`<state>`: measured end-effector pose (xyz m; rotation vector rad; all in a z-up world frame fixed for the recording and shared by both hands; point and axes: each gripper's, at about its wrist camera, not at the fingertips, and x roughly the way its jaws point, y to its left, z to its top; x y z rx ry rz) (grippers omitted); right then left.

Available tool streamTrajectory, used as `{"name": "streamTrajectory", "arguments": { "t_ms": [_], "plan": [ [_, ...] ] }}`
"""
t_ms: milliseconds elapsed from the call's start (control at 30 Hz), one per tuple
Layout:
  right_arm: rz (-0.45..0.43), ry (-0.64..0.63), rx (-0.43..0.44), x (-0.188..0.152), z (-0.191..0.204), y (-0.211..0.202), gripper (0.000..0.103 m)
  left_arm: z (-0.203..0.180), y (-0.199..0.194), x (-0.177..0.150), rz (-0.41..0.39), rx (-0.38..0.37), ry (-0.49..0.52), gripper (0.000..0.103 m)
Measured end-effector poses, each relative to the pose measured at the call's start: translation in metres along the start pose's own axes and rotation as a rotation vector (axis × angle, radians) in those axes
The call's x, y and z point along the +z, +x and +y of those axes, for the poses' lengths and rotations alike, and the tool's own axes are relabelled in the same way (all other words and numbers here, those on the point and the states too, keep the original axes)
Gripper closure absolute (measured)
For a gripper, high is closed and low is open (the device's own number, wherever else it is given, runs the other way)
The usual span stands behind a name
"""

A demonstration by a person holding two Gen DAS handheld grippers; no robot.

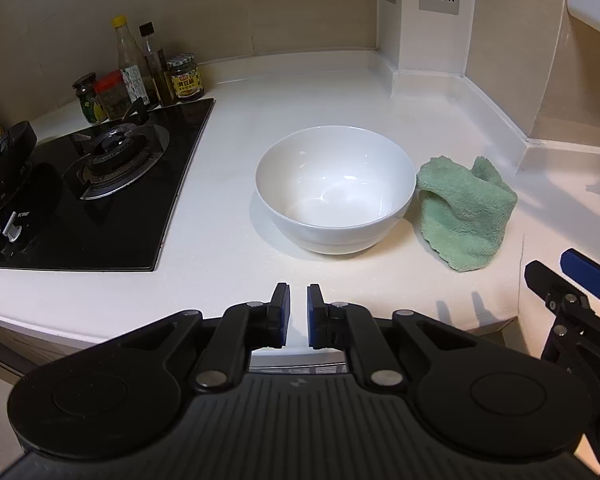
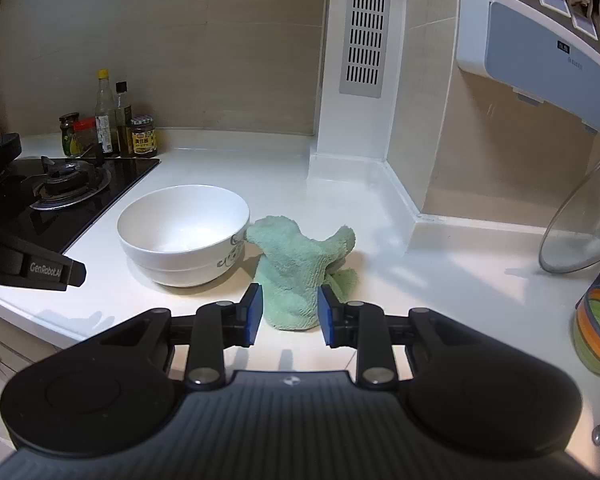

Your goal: Clean bowl

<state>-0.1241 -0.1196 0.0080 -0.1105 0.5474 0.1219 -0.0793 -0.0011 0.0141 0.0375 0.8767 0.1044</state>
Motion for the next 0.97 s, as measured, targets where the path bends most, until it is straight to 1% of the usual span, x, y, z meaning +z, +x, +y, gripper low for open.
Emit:
{"name": "streamTrajectory", "arguments": {
  "t_ms": [167, 300, 400, 533, 633, 733, 800, 833, 967],
  "plan": [
    [0.001, 0.006, 0.001, -0.0008, -0.0015, -0.0007, 0.078, 0.0006, 0.0005, 0.0001, 0.000, -0.003, 0.000, 0.095],
    [0.003, 0.000, 0.000, -0.0032, -0.0019, -0.0020, 0.078, -0.0012, 0.0016, -0.0004, -0.005, 0.010, 0.010, 0.095],
    [0.008, -0.005, 0.003, -0.0054, -0.0017, -0.0020, 0.078, -0.0008, 0.0024, 0.0003, -0.012, -0.004, 0.005, 0.095],
    [0.011, -0.009, 0.004, -0.0071, -0.0015, -0.0018, 0.078, -0.0020, 0.0008, 0.0007, -0.040, 0.023, 0.005, 0.096],
    [0.016, -0.012, 0.003, -0.0088, -0.0021, -0.0014, 0.078, -0.0016, 0.0028, 0.0033, -0.031, -0.006, 0.006, 0.096],
    [0.019, -0.017, 0.002, -0.0097, -0.0025, -0.0012, 0.078, -0.0020, 0.0017, 0.0028, -0.051, -0.021, 0.009, 0.096],
    [0.019, -0.018, 0.003, -0.0100, -0.0028, -0.0014, 0.078, -0.0029, 0.0005, 0.0029, -0.069, -0.014, 0.009, 0.097],
    [0.018, -0.019, 0.003, -0.0096, -0.0023, -0.0011, 0.078, -0.0040, -0.0011, 0.0028, -0.093, 0.010, 0.014, 0.098],
    [0.021, -0.024, 0.004, -0.0099, -0.0028, -0.0011, 0.078, -0.0035, -0.0009, 0.0054, -0.097, 0.026, 0.015, 0.098]
  ]
}}
